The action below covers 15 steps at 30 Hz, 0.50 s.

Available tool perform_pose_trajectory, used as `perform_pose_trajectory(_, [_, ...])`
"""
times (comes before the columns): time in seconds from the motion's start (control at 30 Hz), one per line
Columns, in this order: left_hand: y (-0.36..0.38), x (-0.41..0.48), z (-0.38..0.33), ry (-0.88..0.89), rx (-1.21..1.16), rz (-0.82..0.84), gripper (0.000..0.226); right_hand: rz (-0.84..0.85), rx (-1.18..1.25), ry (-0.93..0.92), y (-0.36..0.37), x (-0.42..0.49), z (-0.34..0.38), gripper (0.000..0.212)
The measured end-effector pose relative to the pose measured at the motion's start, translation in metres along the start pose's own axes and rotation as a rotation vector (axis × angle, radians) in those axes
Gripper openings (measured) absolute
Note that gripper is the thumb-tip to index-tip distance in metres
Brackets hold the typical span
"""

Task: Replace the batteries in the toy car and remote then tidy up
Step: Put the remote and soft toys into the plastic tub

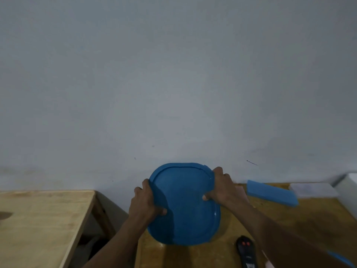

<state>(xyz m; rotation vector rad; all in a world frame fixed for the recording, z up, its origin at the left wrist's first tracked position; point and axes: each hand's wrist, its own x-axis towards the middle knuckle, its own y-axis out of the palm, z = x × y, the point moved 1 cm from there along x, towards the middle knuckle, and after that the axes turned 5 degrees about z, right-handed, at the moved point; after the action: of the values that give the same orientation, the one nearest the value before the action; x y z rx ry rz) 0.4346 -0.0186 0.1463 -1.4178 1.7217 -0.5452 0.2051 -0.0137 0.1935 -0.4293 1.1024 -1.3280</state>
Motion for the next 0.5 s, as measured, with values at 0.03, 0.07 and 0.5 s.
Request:
perform_pose_trajectory(0.03, [0.0, 0.001, 0.0, -0.003, -0.027, -0.006, 0.1, -0.025, 0.051, -0.004, 0.0, -0.001, -0.004, 0.064])
perform_pose_trajectory(0.07, [0.0, 0.001, 0.001, -0.002, -0.048, -0.007, 0.101, -0.048, 0.086, -0.007, 0.0, -0.002, -0.007, 0.057])
perform_pose_trajectory(0.5, [-0.018, -0.028, -0.002, 0.054, -0.082, -0.099, 0.07, -0.052, 0.321, -0.063, 0.003, -0.014, -0.035, 0.06])
